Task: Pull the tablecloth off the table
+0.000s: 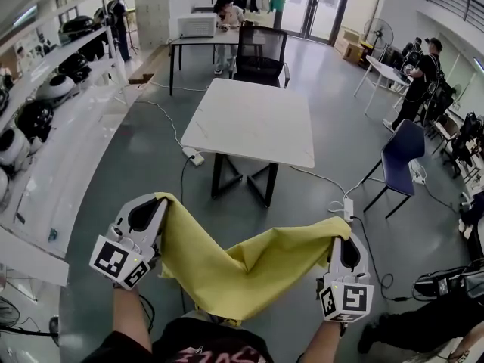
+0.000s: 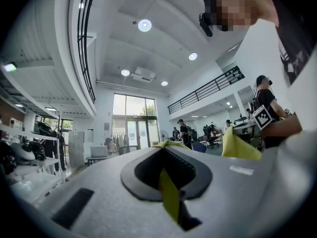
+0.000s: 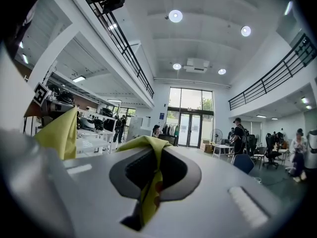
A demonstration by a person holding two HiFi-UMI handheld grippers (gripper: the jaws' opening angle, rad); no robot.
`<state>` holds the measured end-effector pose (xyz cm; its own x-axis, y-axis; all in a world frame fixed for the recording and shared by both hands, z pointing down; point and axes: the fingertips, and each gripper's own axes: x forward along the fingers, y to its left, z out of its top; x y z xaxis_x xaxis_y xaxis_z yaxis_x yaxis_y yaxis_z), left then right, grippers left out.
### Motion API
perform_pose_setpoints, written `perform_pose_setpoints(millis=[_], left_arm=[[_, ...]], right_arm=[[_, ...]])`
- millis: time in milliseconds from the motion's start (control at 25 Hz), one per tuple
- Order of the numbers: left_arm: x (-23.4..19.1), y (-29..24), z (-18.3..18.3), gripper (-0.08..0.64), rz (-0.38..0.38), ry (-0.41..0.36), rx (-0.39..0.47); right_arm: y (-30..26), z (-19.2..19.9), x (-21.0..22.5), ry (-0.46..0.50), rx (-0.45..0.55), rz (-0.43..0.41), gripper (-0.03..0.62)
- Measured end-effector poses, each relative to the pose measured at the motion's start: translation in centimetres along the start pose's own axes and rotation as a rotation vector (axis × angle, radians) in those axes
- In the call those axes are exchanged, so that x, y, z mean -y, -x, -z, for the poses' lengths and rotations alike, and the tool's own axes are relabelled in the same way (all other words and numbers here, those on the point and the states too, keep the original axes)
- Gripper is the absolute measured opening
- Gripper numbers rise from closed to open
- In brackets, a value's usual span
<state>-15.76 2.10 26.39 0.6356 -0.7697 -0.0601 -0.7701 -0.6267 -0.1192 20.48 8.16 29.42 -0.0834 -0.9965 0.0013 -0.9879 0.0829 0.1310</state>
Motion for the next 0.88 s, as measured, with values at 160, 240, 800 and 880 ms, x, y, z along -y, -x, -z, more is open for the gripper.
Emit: perform_pose_setpoints(millis=[160,240,800,880], left_arm=[[0.4,-1.0,0.3,0.009,-0.003,-0.018,-0.02],[0.5,-1.6,0.4,0.008,-0.001,-0.029,-0.023],[-2.0,-2.8,1.1,0.009,-0.065,0.009,-0.03],[-2.2,-3.1,1.5,0.009,-0.06,-0.004,-0.044]], right_arm=[[-1.1,0.1,-0.4,0.014,-0.007,-0.033,0.015],[-2.0,0.1,-0.8,0.029,-0.008,-0.049,0.015],[-4.4,0.3,1.1,-0.006,-0.064,0.017,0.015],[-4.6,1.0,1.0,-0.014,-0.082,0.029,0.015]])
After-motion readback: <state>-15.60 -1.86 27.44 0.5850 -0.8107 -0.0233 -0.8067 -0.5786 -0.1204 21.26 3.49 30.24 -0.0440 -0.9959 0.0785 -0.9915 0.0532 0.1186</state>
